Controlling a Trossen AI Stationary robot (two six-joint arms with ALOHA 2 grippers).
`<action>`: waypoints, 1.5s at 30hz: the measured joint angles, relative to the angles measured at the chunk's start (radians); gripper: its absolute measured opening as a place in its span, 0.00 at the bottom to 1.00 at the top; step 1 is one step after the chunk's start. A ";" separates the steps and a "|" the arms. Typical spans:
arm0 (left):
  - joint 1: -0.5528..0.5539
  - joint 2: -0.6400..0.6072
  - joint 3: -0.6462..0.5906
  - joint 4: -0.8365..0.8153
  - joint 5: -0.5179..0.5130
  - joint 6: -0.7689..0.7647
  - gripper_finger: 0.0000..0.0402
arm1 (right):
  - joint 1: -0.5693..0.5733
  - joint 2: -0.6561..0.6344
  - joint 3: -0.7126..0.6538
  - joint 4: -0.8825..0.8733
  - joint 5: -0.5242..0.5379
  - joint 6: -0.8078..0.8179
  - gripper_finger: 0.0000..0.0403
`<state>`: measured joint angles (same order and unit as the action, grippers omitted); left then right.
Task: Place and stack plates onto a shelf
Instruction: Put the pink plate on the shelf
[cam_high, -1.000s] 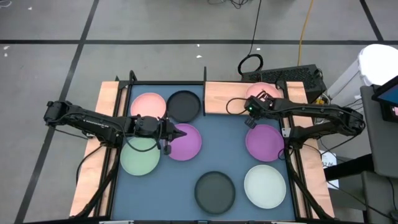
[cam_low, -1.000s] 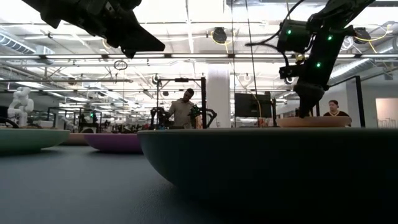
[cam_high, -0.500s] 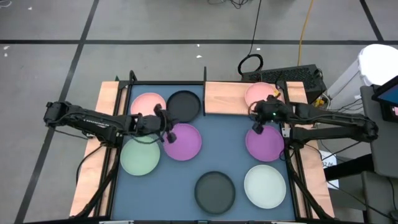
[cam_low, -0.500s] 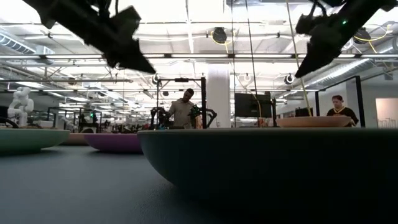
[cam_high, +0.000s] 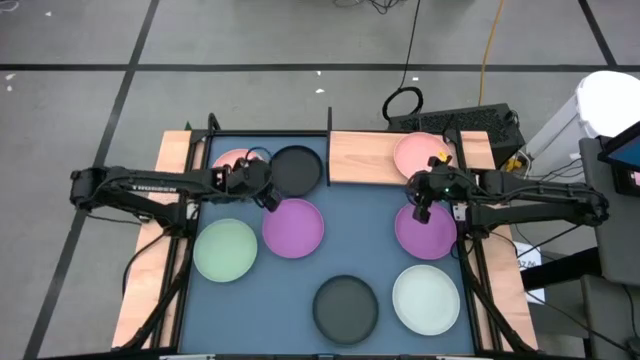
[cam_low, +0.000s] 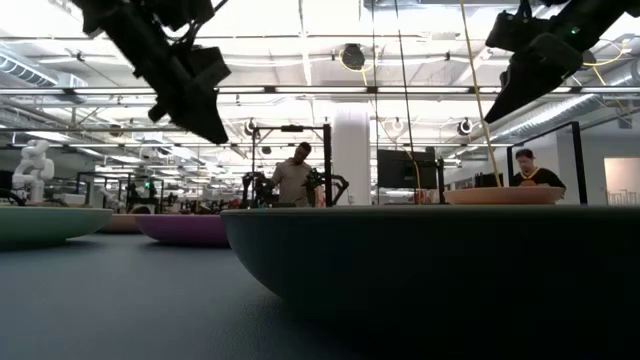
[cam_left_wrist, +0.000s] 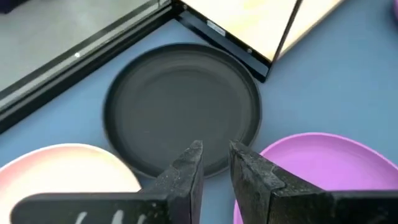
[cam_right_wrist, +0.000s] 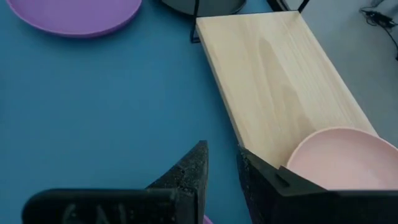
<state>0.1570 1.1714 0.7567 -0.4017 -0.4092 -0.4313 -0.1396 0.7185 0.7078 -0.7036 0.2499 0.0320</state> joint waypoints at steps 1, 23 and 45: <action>0.009 0.000 0.028 -0.040 0.009 0.002 0.21 | 0.000 -0.001 0.000 0.000 -0.013 -0.003 0.18; 0.160 0.000 0.247 -0.645 0.244 -0.176 0.21 | 0.000 -0.001 0.000 0.001 -0.046 -0.018 0.18; 0.171 0.254 0.219 -0.719 0.304 -0.090 0.21 | 0.000 -0.001 0.000 0.003 -0.047 -0.014 0.17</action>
<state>0.3275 1.4257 0.9756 -1.1209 -0.1051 -0.5217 -0.1398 0.7177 0.7078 -0.7006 0.2031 0.0177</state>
